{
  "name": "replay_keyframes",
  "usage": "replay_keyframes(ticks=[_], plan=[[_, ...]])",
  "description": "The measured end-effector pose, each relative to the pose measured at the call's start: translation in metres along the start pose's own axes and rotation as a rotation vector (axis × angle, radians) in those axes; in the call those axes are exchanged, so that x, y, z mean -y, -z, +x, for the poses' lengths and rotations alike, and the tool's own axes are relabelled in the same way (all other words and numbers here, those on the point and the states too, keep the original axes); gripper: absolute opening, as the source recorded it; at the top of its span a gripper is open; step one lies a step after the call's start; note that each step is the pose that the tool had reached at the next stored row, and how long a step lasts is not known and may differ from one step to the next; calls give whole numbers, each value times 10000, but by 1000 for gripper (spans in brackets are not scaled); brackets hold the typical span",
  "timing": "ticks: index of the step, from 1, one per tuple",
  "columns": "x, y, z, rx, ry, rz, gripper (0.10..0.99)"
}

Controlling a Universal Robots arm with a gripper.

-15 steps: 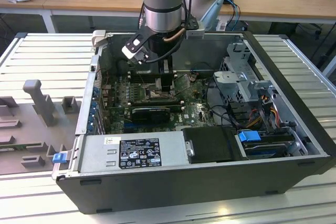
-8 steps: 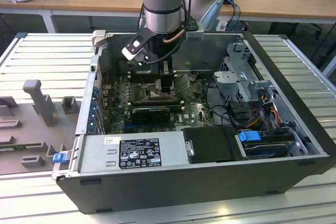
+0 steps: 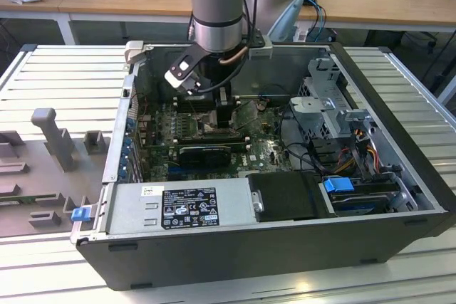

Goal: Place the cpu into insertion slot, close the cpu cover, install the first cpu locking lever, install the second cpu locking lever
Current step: 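Place the cpu into insertion slot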

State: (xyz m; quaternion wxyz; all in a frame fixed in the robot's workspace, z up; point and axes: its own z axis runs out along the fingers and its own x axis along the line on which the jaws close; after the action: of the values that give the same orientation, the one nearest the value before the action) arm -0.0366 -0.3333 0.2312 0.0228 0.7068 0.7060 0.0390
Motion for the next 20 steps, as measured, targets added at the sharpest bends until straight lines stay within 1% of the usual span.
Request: replay_keyframes(ticks=[4, 6, 8, 11, 15, 20], plan=[[67, -66, 56, -2, 0, -1, 529], [93, -114, 91, -2, -1, -1, 529], [100, -137, 104, -4, 0, -2, 529], [114, -192, 116, -1, -4, -1, 529], [117, -232, 126, 7, -118, -4, 529], [121, -279, 131, 9, -131, -4, 529]])
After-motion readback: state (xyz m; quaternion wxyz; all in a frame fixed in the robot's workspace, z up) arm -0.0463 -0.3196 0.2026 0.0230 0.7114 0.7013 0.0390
